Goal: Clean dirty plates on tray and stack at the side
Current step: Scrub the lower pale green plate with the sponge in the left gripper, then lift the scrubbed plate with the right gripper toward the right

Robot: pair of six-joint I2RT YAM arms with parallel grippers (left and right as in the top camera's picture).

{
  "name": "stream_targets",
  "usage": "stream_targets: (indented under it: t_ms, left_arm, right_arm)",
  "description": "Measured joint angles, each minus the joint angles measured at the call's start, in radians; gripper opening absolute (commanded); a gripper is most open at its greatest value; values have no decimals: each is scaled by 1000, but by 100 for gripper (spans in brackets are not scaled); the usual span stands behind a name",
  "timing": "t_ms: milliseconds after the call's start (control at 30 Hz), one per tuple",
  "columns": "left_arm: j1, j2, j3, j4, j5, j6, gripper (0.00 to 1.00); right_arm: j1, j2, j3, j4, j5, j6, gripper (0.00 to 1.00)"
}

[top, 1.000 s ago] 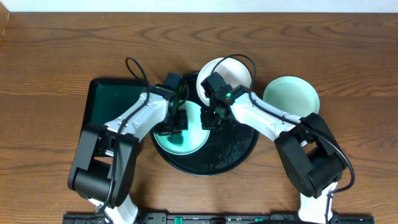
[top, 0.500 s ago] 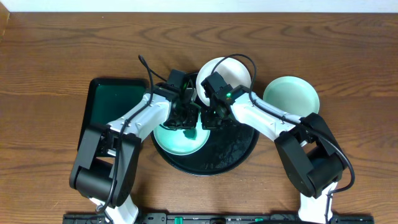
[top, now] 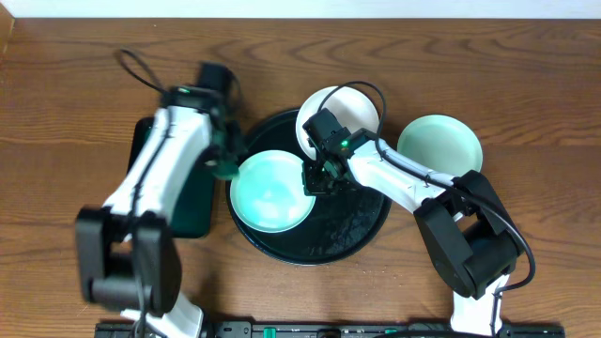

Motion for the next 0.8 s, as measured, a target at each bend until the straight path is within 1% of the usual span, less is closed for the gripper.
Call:
stream_targets:
  t_ms: [167,300,367,433,567,667,800]
  left_arm:
    - [97,-154,54,15,-10,24,7]
    - [146,-168,55,-11,-22,41,7]
    - [161,-161,55,-16,-24,45,8]
    - [169,-160,55,-16,-24,45,7]
    - [170,-160,55,-14,-26,45,7]
    - [170,-160,55,-13,-26,45,7]
    - [170,-160,55,-9,-26,45,7]
  right_arm:
    - [1,0,0,0,2,-5,1]
    - [22,-17,0,-30,53,-33,1]
    - [47,-64,0,-64,134,-60,1]
    - [65,-120,0,-71,204,-80,1]
    - [117,-254,0,-76,407,-135,1]
    - [151,-304,0,-79,533,-177,1]
    - [241,-336,0,-79,779,-252,1]
